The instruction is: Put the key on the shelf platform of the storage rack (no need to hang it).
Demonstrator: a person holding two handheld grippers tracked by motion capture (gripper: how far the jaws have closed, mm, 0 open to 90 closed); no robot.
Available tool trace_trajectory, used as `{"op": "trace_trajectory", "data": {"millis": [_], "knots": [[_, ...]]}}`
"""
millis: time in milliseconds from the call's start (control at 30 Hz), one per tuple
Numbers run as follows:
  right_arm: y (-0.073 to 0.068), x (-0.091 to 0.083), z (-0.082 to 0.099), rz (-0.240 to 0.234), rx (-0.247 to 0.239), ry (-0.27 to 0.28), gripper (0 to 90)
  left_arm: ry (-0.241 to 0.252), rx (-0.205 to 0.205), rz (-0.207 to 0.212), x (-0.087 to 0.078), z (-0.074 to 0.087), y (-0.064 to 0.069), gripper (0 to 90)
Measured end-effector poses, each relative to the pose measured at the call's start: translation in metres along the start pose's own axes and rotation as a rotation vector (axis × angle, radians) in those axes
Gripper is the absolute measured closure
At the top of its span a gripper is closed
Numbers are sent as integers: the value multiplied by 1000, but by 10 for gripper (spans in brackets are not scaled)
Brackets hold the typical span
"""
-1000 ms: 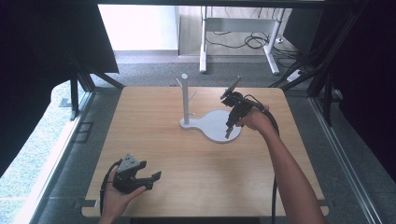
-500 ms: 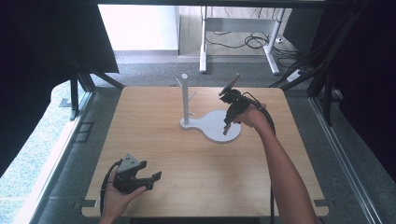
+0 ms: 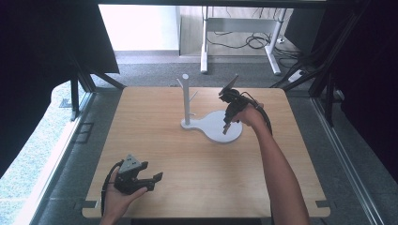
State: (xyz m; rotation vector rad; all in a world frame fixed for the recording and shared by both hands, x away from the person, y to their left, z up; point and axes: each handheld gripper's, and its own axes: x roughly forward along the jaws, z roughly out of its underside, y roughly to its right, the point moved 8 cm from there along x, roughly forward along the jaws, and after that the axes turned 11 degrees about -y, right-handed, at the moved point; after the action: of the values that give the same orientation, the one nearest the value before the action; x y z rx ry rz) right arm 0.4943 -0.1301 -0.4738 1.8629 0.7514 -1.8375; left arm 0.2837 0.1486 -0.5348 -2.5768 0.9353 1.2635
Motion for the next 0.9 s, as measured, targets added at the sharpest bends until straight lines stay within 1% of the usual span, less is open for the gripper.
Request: {"op": "trace_trajectory", "data": {"millis": [67,200,367,467,733,833,900], "knots": [[0,1,-1,-3,10,-4,897,0,0,1,0,0,1,268],[1,7,-7,-2,6,-8,896,0,1,4,0,0,1,268],[4,11,-11,5,9,-9,897,6,-4,7,-2,0,0,268],[6,14,-14,7,23,-6,897,6,-5,7,-2,0,-1,268],[7,19,-22,7,24,-1,896,9,-7,6,-3,0,-2,268],[7,23,-24,-2,24,-10,896,10,-9,8,-3,0,-2,268],[7,24,-25,0,21,-14,897,10,-7,8,-3,0,-2,268]]}}
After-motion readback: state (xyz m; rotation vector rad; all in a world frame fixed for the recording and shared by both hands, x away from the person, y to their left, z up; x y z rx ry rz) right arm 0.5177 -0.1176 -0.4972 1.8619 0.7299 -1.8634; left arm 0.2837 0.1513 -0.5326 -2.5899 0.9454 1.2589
